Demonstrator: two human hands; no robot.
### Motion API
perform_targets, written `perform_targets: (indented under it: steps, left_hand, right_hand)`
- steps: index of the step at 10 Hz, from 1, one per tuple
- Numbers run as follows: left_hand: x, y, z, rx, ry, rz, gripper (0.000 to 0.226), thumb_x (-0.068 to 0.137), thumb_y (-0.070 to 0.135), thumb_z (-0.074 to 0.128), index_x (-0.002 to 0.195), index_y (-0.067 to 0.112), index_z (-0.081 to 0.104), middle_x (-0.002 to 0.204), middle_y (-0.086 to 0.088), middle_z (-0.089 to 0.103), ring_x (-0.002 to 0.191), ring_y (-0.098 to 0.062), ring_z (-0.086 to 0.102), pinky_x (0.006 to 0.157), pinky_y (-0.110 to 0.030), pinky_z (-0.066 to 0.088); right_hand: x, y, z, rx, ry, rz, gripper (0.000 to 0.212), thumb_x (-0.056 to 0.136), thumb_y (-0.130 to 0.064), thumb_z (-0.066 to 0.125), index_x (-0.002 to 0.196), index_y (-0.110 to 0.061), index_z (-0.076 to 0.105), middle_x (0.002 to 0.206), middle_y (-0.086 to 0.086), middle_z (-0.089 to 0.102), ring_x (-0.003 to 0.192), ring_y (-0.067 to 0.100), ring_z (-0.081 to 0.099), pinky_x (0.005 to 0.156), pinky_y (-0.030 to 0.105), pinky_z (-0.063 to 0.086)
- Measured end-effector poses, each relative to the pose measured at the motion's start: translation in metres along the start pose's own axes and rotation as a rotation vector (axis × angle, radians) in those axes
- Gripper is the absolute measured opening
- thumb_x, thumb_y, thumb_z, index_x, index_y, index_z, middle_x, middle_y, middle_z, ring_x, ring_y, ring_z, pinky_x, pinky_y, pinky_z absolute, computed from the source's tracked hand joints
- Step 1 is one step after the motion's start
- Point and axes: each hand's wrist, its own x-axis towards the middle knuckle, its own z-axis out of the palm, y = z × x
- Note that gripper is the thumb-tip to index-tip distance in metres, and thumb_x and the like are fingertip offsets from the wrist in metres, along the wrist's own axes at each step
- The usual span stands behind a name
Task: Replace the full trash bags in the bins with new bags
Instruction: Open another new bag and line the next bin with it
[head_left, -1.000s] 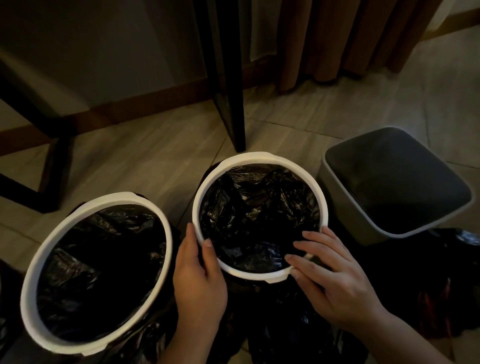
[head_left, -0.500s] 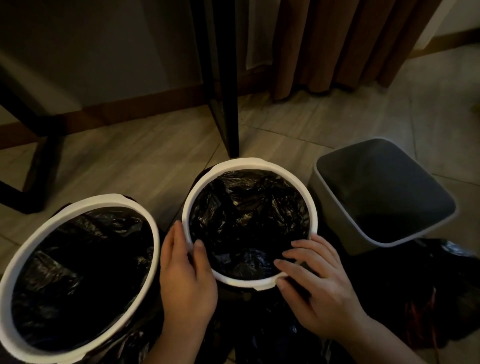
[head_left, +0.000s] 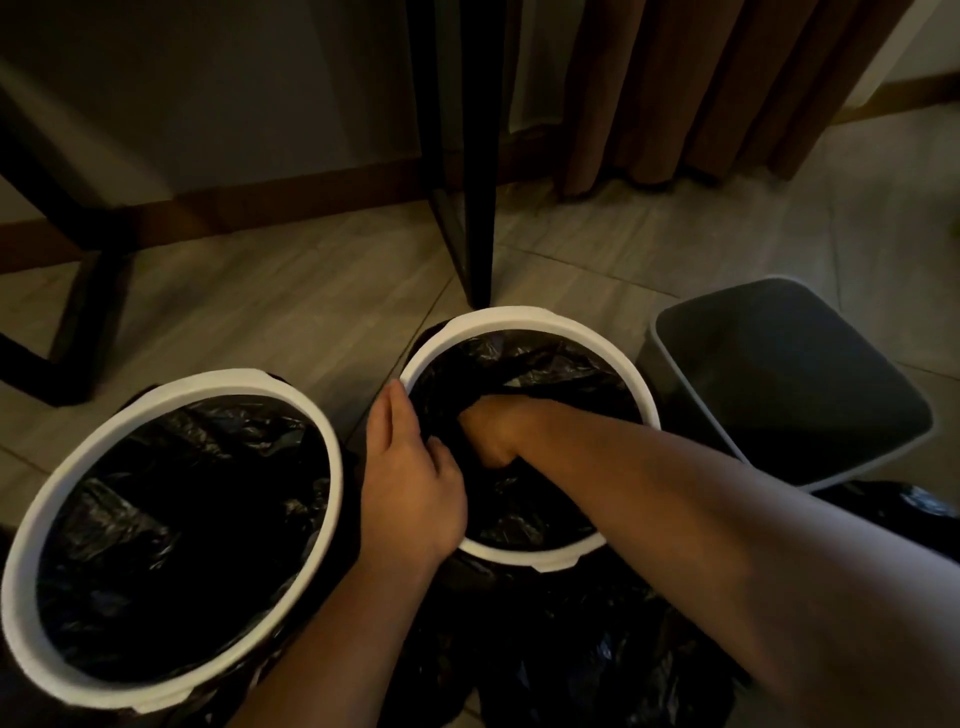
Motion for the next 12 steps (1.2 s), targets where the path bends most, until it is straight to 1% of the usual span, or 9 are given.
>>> perform_targets:
  steps: [1,2,3,5,7,9,10,11,12]
  left_hand:
    - [-0.002,0.000,-0.001,-0.006,-0.003,0.007,0.073,0.107,0.015,0.046,0.168,0.021,0.007,0.175,0.003,0.007,0.157,-0.012,0.016,0.114,-0.011,0.006]
    - [-0.005,-0.003,-0.002,-0.013,-0.007,0.012,0.075,0.107,0.013,0.045,0.168,0.025,0.004,0.174,0.006,0.006,0.157,-0.011,0.017,0.113,-0.011,0.006]
    - [-0.005,-0.004,-0.003,-0.003,-0.022,0.011,0.076,0.106,0.013,0.045,0.167,0.027,0.003,0.174,0.007,0.005,0.157,-0.012,0.018,0.114,-0.016,0.010]
    - [0.000,-0.002,0.001,0.012,-0.029,0.002,0.075,0.107,0.015,0.044,0.168,0.026,0.002,0.175,0.005,0.003,0.155,-0.012,0.019,0.111,-0.011,0.003]
    - [0.001,0.003,0.001,0.010,-0.028,0.010,0.074,0.107,0.017,0.046,0.168,0.023,0.004,0.174,0.002,0.005,0.156,-0.015,0.019,0.112,-0.016,0.009]
    - [0.000,0.005,0.002,0.028,-0.023,0.024,0.078,0.104,0.014,0.049,0.168,0.022,0.006,0.174,0.002,0.007,0.151,-0.017,0.025,0.107,-0.016,0.019]
    - [0.001,0.004,0.002,0.045,-0.028,0.024,0.078,0.103,0.014,0.050,0.168,0.021,0.006,0.174,0.000,0.007,0.152,-0.017,0.024,0.106,-0.013,0.017]
    - [0.001,0.004,0.002,0.052,-0.035,0.019,0.076,0.105,0.015,0.049,0.168,0.021,0.007,0.174,-0.001,0.008,0.152,-0.017,0.024,0.106,-0.012,0.015]
    - [0.000,0.004,0.001,0.049,-0.036,0.007,0.074,0.106,0.016,0.047,0.168,0.022,0.006,0.174,0.000,0.007,0.155,-0.018,0.022,0.111,-0.016,0.015]
  right_hand:
    - [0.015,-0.004,0.007,0.146,-0.109,0.115,0.059,0.104,-0.040,0.060,0.158,-0.025,0.041,0.162,0.011,0.042,0.141,0.031,0.045,0.113,0.042,0.037]
    - [0.026,-0.008,0.005,0.844,-0.148,0.318,0.072,0.104,-0.055,0.052,0.165,-0.030,0.023,0.172,0.005,0.019,0.152,0.030,0.026,0.123,0.041,0.023]
    - [0.030,-0.013,0.009,0.956,-0.011,0.392,0.071,0.101,-0.056,0.056,0.163,-0.035,0.028,0.171,0.004,0.022,0.152,0.031,0.027,0.124,0.045,0.022]
    - [0.015,-0.005,-0.009,0.363,-0.211,0.273,0.059,0.103,-0.038,0.061,0.156,-0.017,0.045,0.160,0.015,0.041,0.140,0.035,0.045,0.107,0.044,0.041]
    - [-0.033,0.004,-0.009,-0.079,-0.324,-0.031,0.040,0.108,-0.020,0.051,0.144,-0.003,0.055,0.146,0.019,0.055,0.106,0.029,0.055,0.085,0.024,0.038]
    - [-0.097,0.054,-0.048,0.200,-0.114,-0.137,0.032,0.102,-0.027,0.061,0.130,-0.037,0.071,0.110,-0.025,0.066,0.101,0.003,0.061,0.082,0.023,0.042]
    - [-0.083,0.049,-0.051,0.220,-0.155,-0.148,0.029,0.098,-0.037,0.066,0.126,-0.036,0.071,0.105,-0.024,0.066,0.098,0.003,0.062,0.085,0.028,0.047]
    - [-0.053,0.023,-0.031,-0.013,-0.241,-0.217,0.032,0.102,-0.034,0.060,0.130,-0.020,0.066,0.117,-0.003,0.068,0.100,0.017,0.062,0.083,0.031,0.045]
    - [-0.019,-0.001,-0.005,-0.346,-0.307,-0.246,0.035,0.111,-0.016,0.047,0.140,0.000,0.058,0.143,0.021,0.058,0.122,0.033,0.058,0.090,0.031,0.041]
